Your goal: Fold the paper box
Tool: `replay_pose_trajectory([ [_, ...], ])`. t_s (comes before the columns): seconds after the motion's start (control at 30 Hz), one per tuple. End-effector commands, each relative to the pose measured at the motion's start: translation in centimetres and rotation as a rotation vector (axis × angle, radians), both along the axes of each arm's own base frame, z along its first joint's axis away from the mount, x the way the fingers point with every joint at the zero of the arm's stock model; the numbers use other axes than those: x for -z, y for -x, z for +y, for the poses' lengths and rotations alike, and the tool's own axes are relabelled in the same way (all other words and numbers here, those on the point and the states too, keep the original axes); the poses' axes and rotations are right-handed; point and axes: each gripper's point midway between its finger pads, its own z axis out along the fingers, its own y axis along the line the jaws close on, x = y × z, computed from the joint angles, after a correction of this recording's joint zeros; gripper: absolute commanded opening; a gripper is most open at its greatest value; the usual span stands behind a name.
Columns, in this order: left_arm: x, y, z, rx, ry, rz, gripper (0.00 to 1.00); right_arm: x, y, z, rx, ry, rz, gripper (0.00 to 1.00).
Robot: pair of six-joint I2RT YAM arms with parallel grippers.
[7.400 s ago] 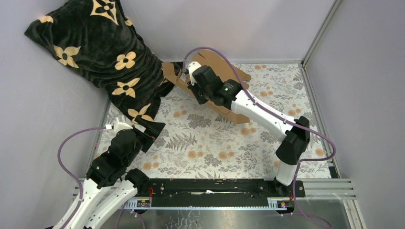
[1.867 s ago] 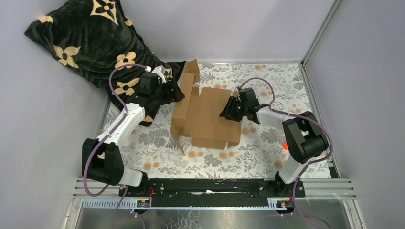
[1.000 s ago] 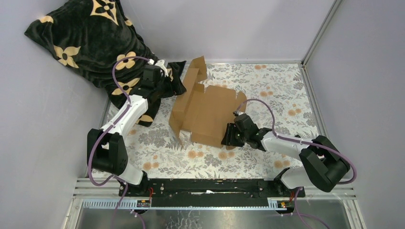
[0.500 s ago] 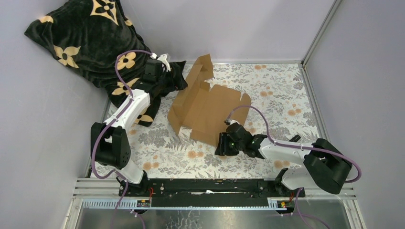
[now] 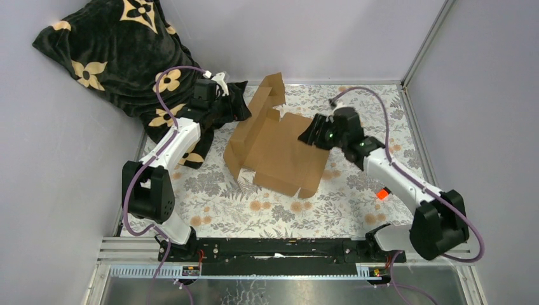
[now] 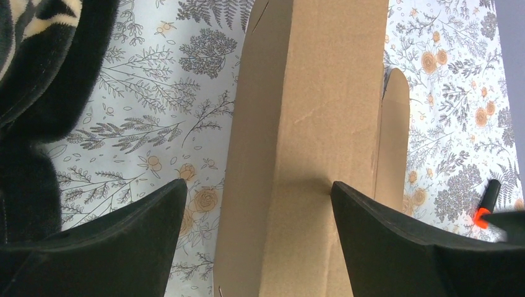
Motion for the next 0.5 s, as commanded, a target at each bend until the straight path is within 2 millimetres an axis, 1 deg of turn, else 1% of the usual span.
replay_pose_trajectory([
  [0.0,-0.3,-0.3,-0.3,0.034,-0.01,-0.012,0.92,-0.9,-6.0,-3.3,0.059,-0.02,-0.013,0.55],
  [0.03,-0.2,-0.3,-0.3,0.035,-0.011,-0.012,0.92,-1.0,-7.5,-3.8,0.076,-0.011,-0.012,0.55],
  [0.1,-0.1,-0.3,-0.4,0.041,-0.013,-0.008,0.92,-0.2,-10.4,-4.5,0.096,0.01,0.0,0.55],
  [0.2,0.1,-0.2,-0.5,0.052,-0.015,-0.004,0.92,1.4,-14.3,-5.5,0.127,0.035,0.03,0.55],
  [0.23,0.2,-0.1,-0.5,0.057,-0.018,-0.003,0.92,2.3,-15.4,-5.8,0.138,0.052,0.039,0.55],
  [0.33,0.4,0.2,-0.5,0.073,-0.03,-0.005,0.93,4.6,-18.3,-6.7,0.16,0.094,0.063,0.54],
  [0.47,0.9,0.5,-0.6,0.094,-0.045,-0.002,0.93,6.9,-21.4,-7.6,0.174,0.127,0.076,0.54],
])
